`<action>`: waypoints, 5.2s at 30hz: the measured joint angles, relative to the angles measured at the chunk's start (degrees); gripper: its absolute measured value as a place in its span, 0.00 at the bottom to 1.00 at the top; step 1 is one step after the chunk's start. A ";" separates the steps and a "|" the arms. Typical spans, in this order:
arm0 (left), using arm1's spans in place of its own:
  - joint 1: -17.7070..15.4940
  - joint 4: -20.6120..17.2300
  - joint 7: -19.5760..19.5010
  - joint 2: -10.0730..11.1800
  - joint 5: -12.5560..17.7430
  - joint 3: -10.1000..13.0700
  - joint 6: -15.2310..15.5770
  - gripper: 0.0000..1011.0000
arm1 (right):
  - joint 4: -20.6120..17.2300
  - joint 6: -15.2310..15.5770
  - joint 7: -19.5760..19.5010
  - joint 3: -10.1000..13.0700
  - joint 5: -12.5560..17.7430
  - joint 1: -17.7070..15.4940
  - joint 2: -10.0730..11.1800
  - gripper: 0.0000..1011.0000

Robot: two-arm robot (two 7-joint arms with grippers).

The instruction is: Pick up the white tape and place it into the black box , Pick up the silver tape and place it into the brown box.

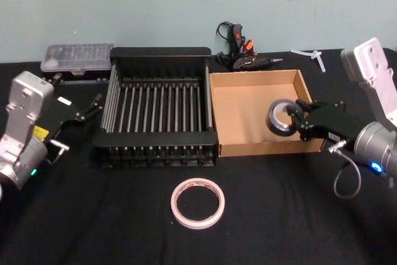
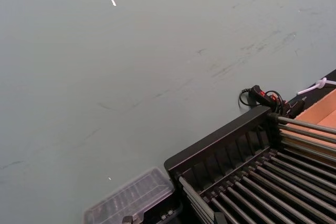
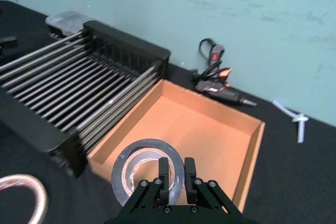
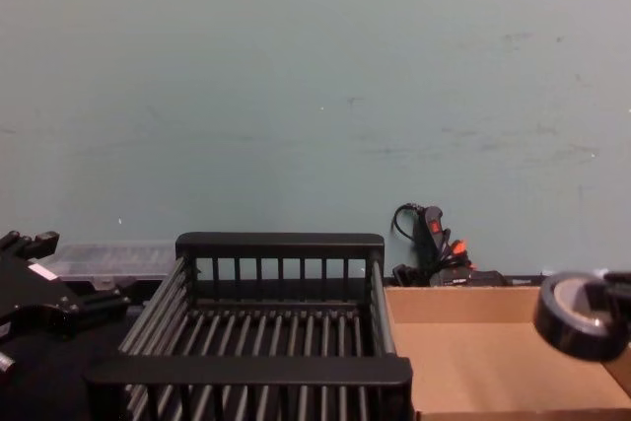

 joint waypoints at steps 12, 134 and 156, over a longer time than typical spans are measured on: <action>0.00 0.00 0.00 0.00 0.00 0.00 0.00 0.99 | 7.69 -3.74 0.44 -0.47 -2.52 7.54 -1.74 0.17; 0.00 0.00 0.00 0.00 0.00 0.00 0.00 0.99 | 35.55 -3.35 5.39 -6.29 -6.27 25.20 -10.40 0.99; 0.01 0.00 0.00 0.00 0.00 0.00 0.00 0.99 | 15.93 4.79 9.45 -7.18 -0.90 14.13 -3.04 0.99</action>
